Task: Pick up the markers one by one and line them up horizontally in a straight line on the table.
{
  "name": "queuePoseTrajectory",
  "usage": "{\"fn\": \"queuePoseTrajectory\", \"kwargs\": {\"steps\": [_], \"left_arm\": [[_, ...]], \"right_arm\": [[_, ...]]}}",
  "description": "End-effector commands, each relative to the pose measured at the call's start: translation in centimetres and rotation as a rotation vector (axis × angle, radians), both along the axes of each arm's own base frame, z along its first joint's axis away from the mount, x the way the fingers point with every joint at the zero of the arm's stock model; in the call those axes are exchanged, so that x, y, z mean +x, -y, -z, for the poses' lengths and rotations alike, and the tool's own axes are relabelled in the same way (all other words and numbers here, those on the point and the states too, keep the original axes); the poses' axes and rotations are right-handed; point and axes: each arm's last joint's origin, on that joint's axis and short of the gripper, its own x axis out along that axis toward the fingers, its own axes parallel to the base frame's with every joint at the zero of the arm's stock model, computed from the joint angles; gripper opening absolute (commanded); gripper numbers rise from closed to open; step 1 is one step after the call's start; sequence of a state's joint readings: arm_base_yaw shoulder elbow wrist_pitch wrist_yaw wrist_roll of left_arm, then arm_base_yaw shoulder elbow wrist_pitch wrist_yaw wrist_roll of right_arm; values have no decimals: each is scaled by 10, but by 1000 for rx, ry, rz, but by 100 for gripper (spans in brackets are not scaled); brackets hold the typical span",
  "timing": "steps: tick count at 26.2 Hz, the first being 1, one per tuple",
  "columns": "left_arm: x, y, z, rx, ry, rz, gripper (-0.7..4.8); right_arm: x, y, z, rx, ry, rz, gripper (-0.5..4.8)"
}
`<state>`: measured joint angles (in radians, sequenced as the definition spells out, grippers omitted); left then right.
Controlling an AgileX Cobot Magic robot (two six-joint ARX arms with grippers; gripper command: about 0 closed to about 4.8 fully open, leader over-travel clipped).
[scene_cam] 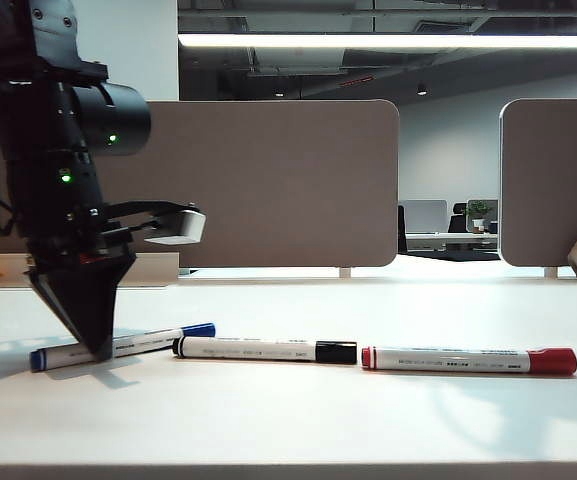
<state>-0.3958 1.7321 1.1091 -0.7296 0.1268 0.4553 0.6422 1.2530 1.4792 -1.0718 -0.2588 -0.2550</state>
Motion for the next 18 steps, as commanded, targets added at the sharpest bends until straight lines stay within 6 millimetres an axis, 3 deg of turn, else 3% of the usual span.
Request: {"fn": "queuePoseTrajectory", "kwargs": {"steps": [1, 10, 18], "left_arm": [[-3, -9, 4, 45, -57, -5, 75], [-7, -13, 5, 140, -68, 74, 52], [-8, -31, -1, 235, -68, 110, 53]], "right_arm": [[1, -1, -4, 30, 30, -5, -2], [1, -1, -4, 30, 31, -4, -2], [1, -1, -4, 28, 34, -12, -2]]}}
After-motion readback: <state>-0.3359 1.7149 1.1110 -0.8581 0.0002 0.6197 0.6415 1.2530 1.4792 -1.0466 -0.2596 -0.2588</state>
